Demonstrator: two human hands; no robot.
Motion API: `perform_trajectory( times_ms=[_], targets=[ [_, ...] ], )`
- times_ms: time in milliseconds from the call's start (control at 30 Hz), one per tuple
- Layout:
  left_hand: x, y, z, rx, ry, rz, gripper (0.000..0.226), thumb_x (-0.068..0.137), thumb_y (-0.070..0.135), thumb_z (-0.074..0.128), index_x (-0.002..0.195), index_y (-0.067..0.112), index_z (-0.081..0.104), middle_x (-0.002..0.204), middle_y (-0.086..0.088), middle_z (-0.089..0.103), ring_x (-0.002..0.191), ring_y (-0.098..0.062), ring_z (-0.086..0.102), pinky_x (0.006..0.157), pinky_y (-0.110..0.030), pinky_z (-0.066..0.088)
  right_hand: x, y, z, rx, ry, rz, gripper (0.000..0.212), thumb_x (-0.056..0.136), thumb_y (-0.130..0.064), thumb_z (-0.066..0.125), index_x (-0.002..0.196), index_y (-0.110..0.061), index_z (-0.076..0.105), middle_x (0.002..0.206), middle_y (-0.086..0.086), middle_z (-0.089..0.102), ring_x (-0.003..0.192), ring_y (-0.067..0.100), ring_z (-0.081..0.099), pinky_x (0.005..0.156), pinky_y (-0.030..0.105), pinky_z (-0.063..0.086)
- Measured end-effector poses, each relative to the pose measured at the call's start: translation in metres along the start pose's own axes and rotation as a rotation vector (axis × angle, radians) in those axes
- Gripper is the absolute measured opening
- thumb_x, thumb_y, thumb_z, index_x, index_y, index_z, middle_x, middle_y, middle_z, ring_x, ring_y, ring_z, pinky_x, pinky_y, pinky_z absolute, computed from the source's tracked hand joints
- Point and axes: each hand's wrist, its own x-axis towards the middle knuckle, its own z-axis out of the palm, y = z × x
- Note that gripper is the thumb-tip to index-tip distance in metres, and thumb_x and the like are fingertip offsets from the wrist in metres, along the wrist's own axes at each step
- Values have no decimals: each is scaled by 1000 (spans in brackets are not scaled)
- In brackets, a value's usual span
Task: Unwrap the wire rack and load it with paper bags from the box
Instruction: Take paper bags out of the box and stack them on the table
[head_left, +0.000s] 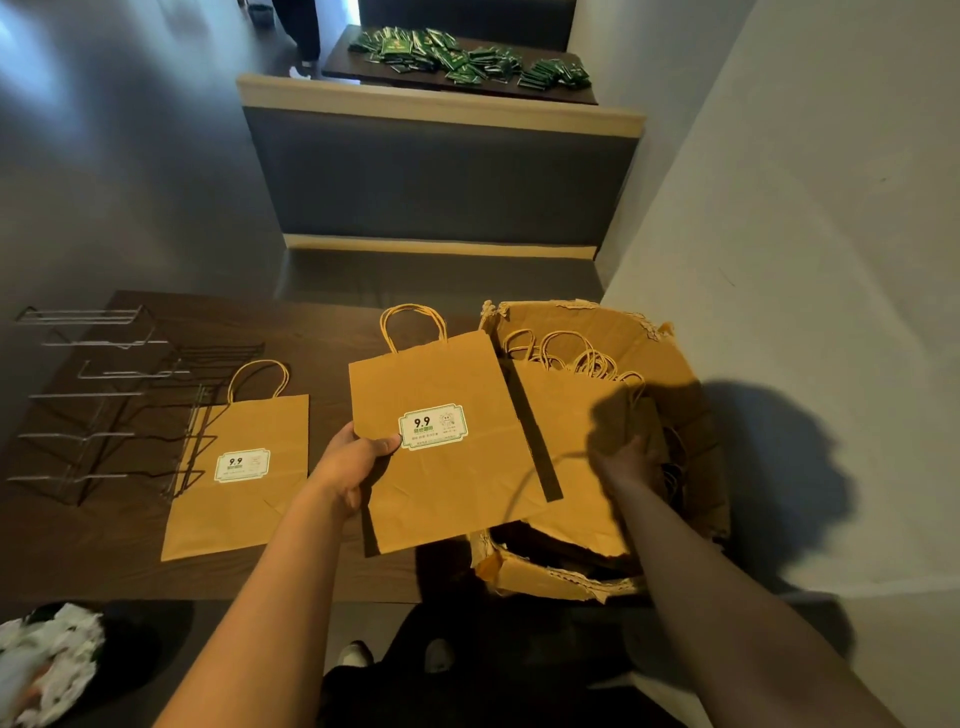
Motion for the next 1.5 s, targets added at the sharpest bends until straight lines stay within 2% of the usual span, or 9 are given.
perform_trajectory(
  times_ms=[367, 533, 700, 867, 1000, 1100, 1200, 1300, 1500],
  targets=[
    [4, -1, 1, -11, 26, -8, 38, 92, -6, 66, 125, 12, 58, 111, -14, 76, 96, -31, 74, 72, -40, 59, -3, -6, 4, 283, -82, -94, 44, 90, -11, 72, 130, -9, 54, 129, 16, 63, 116, 36, 59, 95, 44, 49],
    [9, 9, 4, -5, 25, 30, 37, 92, -6, 61, 123, 13, 61, 114, -16, 74, 97, -30, 72, 77, -40, 56, -22, -42, -44, 415, -281, -141, 54, 94, -13, 65, 142, -24, 44, 122, 6, 55, 104, 27, 57, 78, 44, 52],
    [6, 15, 7, 22, 3, 71, 41, 93, -9, 56, 127, 14, 59, 115, -15, 73, 99, -31, 71, 76, -39, 56, -59, -91, -115, 214, -143, -484, 41, 97, -14, 62, 133, -16, 43, 113, 4, 52, 93, 18, 53, 77, 37, 44],
    [4, 16, 10, -43, -36, 84, 44, 98, -11, 51, 133, 16, 54, 116, -13, 72, 98, -28, 72, 69, -37, 58, -106, -131, -127, 33, 147, -947, 37, 95, -12, 64, 127, -12, 45, 103, 1, 57, 79, 13, 60, 71, 32, 58],
    [0, 14, 12, -87, -28, 96, 38, 100, -8, 50, 127, 17, 57, 101, -7, 77, 80, -20, 77, 57, -30, 59, -161, -165, -52, -82, -221, -859, 69, 86, -9, 71, 141, -31, 37, 111, -3, 62, 96, 18, 65, 80, 39, 60],
    [2, 14, 13, -100, -35, 109, 33, 101, -3, 50, 126, 16, 59, 105, -9, 76, 80, -19, 76, 59, -30, 59, -191, -173, 21, -372, -238, -867, 74, 87, -24, 73, 147, -27, 29, 130, 9, 56, 115, 31, 60, 85, 39, 55],
    [2, 17, 10, -209, -43, 46, 25, 107, 30, 47, 122, 22, 66, 121, -12, 73, 98, -23, 72, 74, -36, 56, -210, -180, 63, -454, -258, -793, 67, 88, -31, 71, 141, -18, 32, 134, 19, 51, 122, 41, 55, 87, 44, 51],
    [1, 11, 2, -235, -36, -33, 51, 103, 60, 43, 131, 23, 64, 127, -10, 71, 116, -27, 66, 86, -41, 54, -212, -185, 78, -418, -365, -760, 71, 82, -29, 77, 138, -14, 37, 132, 20, 52, 119, 39, 57, 89, 43, 53],
    [2, 0, 1, -150, -59, 3, 34, 98, 0, 54, 127, 15, 62, 98, -15, 76, 80, -29, 75, 59, -38, 59, -188, -176, 57, 34, -788, -587, 73, 86, -16, 78, 149, -22, 40, 117, 4, 59, 106, 22, 63, 75, 34, 61]
  ],
)
